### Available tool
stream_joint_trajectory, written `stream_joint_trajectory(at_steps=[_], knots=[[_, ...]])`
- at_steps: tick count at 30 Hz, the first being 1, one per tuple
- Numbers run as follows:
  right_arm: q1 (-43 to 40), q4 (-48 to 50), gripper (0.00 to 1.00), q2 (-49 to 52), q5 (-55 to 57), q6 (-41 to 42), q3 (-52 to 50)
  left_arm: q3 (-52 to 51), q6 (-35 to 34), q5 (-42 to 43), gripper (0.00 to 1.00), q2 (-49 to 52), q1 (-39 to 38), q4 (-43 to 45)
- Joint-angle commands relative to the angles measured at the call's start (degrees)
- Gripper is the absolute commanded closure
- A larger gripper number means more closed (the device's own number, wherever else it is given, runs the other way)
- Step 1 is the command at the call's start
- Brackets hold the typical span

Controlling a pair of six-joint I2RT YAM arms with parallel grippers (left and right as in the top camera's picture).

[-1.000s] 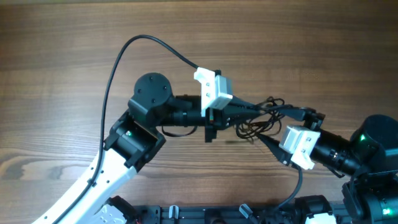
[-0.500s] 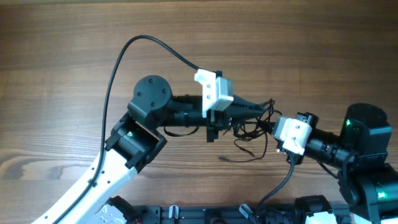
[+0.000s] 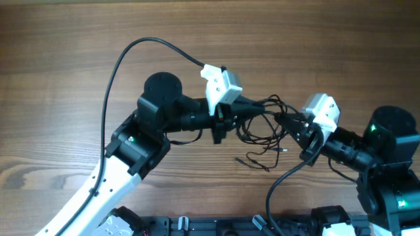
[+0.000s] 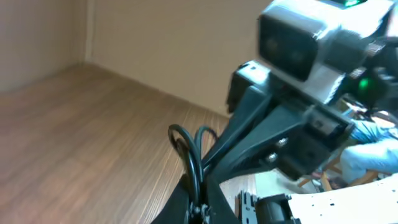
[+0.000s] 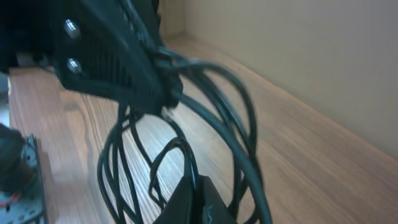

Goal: Untangle cables

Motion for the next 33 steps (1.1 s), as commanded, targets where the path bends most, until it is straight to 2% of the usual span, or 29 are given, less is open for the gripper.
stream_joint_trajectory(at_steps=[1,11,33], knots=[[0.02,2.25,0.96,0.09,0.11,6.01,0.50,0.50,0.31,-3.87,0.96,-0.72,2.05,-3.89],[0.02,4.81,0.96,0.04,2.91,11.52,0.50,0.50,0.50,-4.17,0.96,-0.72,3.72,-6.29],[0.02,7.61,0.96,-0.83,3.15,13.42,0.50,0.50,2.08,-5.68,0.96,-0.72,3.72,-8.94]])
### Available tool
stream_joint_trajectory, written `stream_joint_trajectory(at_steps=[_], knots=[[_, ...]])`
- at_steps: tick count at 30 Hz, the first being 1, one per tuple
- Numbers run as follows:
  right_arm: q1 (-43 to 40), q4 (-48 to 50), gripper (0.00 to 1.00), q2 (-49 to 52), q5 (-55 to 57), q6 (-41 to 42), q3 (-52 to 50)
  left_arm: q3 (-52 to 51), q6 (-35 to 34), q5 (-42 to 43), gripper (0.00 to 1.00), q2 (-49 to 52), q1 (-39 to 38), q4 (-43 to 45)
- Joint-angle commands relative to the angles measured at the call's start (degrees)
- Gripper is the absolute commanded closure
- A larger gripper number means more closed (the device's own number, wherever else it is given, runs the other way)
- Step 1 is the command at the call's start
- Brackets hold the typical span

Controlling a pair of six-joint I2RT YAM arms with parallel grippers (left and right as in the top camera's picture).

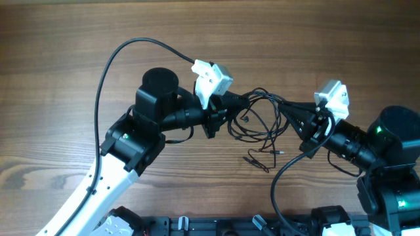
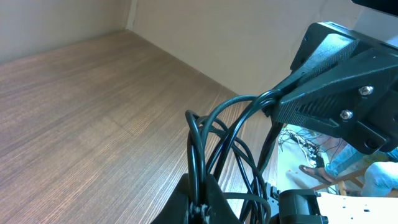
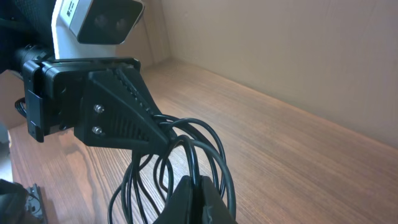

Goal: Untangle cables

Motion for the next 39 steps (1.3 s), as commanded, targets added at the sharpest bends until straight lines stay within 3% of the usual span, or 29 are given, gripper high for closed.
stream_joint_trajectory(at_steps=[1,5,10,20,26,29,34,39], knots=[[0.02,0.55,0.96,-0.76,0.57,0.83,0.50,0.46,1.92,-1.09,0.96,-0.72,0.46,-0.44],[0.02,0.52,0.96,-0.76,0.57,0.83,0.50,0.46,3.56,-3.87,0.96,-0.72,0.46,-0.76],[0.02,0.48,0.96,-0.76,1.66,0.83,0.50,0.46,12.35,-5.70,0.96,-0.72,0.46,-5.42],[0.02,0.50,0.96,-0.74,6.54,0.83,0.50,0.46,12.33,-23.19,0.96,-0.72,0.46,-10.29],[0.02,1.66,0.96,-0.74,11.69,5.64,0.50,0.46,12.33,-27.52,0.96,-0.72,0.46,-11.41],[0.02,3.39,0.96,-0.74,13.00,9.68,0.50,0.46,12.33,-28.48,0.96,-0.72,0.46,-11.41],[0.02,2.91,0.96,-0.74,30.40,29.90,0.50,0.46,11.85,-29.09,0.96,-0.72,0.46,-10.88],[0.02,-6.45,0.96,-0.74,47.25,51.60,0.48,0.46,7.78,-29.29,0.96,-0.72,0.46,-5.22]])
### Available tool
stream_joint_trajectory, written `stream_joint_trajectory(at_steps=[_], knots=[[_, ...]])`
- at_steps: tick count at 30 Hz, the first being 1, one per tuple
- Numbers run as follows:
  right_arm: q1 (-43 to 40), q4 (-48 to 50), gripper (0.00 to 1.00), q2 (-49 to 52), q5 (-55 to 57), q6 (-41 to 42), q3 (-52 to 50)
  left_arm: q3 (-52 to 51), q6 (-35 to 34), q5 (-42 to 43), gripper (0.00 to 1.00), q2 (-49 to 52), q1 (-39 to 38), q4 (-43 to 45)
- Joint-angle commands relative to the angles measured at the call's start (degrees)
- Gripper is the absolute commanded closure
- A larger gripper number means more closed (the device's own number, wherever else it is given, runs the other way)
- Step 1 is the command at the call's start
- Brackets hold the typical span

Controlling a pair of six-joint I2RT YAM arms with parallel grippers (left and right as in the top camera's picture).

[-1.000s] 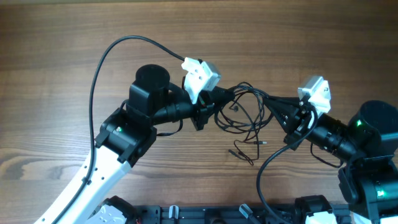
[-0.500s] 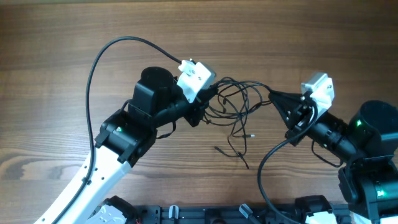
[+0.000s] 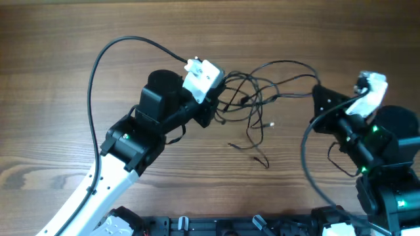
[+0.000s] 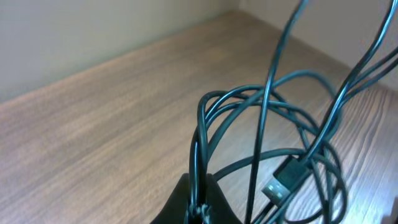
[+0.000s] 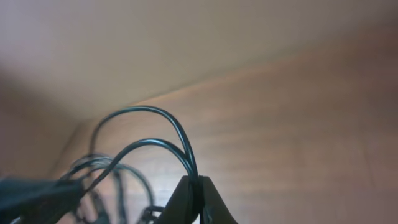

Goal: Untangle cables

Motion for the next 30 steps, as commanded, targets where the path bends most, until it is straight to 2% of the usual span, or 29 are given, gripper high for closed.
stream_joint_trajectory(at_steps=[1,5,7,8,9,11,13,15,16,17,18,23,28,30], knots=[[-0.31,-4.50,0.96,-0.76,15.52,18.53,0.48,0.44,-4.20,-2.75,0.96,-0.72,0.52,4.46],[-0.31,-14.21,0.96,-0.68,24.35,36.02,0.48,0.44,-9.75,-4.44,0.96,-0.72,0.52,10.82],[-0.31,-17.86,0.95,-0.48,25.07,39.21,0.39,0.44,-10.49,-4.22,0.96,-0.74,0.52,13.66],[-0.31,-19.54,0.90,-0.44,25.07,39.17,0.37,0.44,-10.49,-4.20,0.96,-0.74,0.52,15.78],[-0.31,-21.18,0.77,-0.37,25.07,39.01,0.37,0.44,-10.47,-4.02,0.96,-0.74,0.52,17.38],[-0.31,-23.87,0.67,-0.33,25.03,38.99,0.37,0.44,-10.47,-3.93,0.96,-0.74,0.52,19.71],[-0.31,-24.65,0.39,-0.33,23.34,37.09,0.37,0.44,-10.21,-2.27,0.96,-0.74,0.52,21.20],[-0.31,-23.28,0.20,-0.33,20.44,29.90,0.37,0.44,-9.46,3.19,0.96,-0.74,0.52,22.80],[-0.31,-21.46,0.13,-0.33,18.43,24.81,0.37,0.44,-6.54,7.41,0.96,-0.74,0.52,23.21],[-0.31,-18.69,0.09,-0.33,15.50,17.44,0.37,0.44,-5.22,9.81,0.96,-0.74,0.52,23.43],[-0.31,-14.21,0.02,-0.33,9.38,4.59,0.37,0.44,-3.87,12.79,0.96,-0.74,0.52,23.58],[-0.31,-6.62,0.00,-0.33,-16.63,-39.12,0.37,0.44,-2.86,14.78,0.96,-0.74,0.52,22.95],[-0.31,-4.96,0.01,-0.33,-16.57,-58.55,0.37,0.44,-2.60,20.41,0.96,-0.72,0.50,22.93],[-0.31,-3.04,0.01,-0.22,-16.59,-63.17,0.37,0.44,-0.72,23.61,0.96,-0.72,0.46,22.97]])
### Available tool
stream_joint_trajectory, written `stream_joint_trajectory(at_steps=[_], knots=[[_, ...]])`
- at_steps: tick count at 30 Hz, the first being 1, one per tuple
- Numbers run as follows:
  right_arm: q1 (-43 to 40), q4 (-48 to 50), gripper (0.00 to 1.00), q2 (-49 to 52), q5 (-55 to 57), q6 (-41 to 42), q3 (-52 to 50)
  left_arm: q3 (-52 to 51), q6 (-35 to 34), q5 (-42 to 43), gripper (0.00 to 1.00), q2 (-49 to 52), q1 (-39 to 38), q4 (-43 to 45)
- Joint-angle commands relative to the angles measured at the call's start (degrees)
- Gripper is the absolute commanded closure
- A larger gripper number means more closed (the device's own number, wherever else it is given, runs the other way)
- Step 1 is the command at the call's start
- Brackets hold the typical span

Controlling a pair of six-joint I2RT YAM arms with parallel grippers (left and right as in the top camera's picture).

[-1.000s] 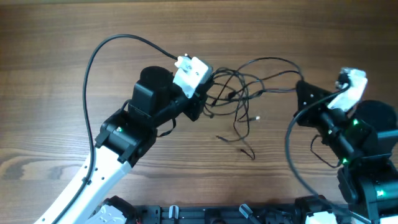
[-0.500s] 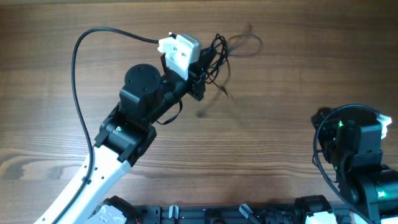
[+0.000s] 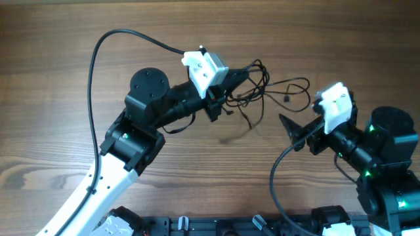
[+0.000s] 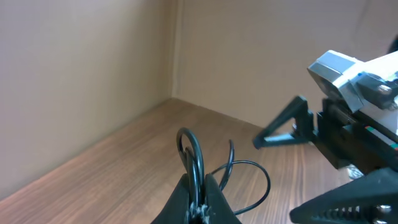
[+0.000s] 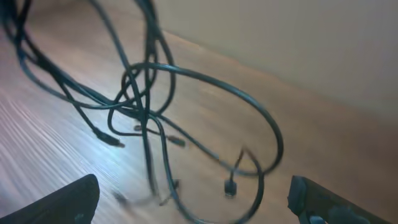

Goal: Untangle cables

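A tangle of thin black cables hangs over the wooden table from my left gripper. In the left wrist view that gripper is shut on a cable loop rising between its fingers. My right gripper sits lower right of the tangle, open and holding nothing. In the right wrist view its fingers stand wide apart at the bottom corners. The cables dangle ahead of them, partly blurred, with small plugs at loose ends.
The left arm's own thick black lead arcs over the table's left half. A black rail with fittings runs along the front edge. Brown wooden tabletop lies all around.
My right gripper was shut on a cable loop pulled out to the right; now it is open, lower, and free of the cables. The tangle hangs from the left gripper alone, drawn in closer.
Both grippers were shut on the tangle, close together at the table's middle. Then they stood a little farther apart, then far apart with the cables stretched between them. Now the right gripper has let go and the left still holds the bundle.
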Motion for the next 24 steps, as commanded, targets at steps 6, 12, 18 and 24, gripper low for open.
stream_joint_trajectory(at_steps=[6,12,18,24], knots=[[-0.13,5.77,0.14,2.43,-6.54,-23.93,0.35,0.59,3.30,14.99,0.96,-0.72,0.02,0.33],[-0.13,3.43,0.96,4.46,-7.02,-12.50,0.35,0.59,2.78,8.48,0.96,-0.74,0.15,0.55],[-0.13,3.41,0.96,0.74,27.50,17.66,0.35,0.59,-8.24,-11.96,0.96,-0.74,0.15,-2.67],[-0.13,0.61,0.96,0.20,39.26,47.04,0.35,0.59,-11.63,-16.46,0.96,-0.74,0.15,-3.48]])
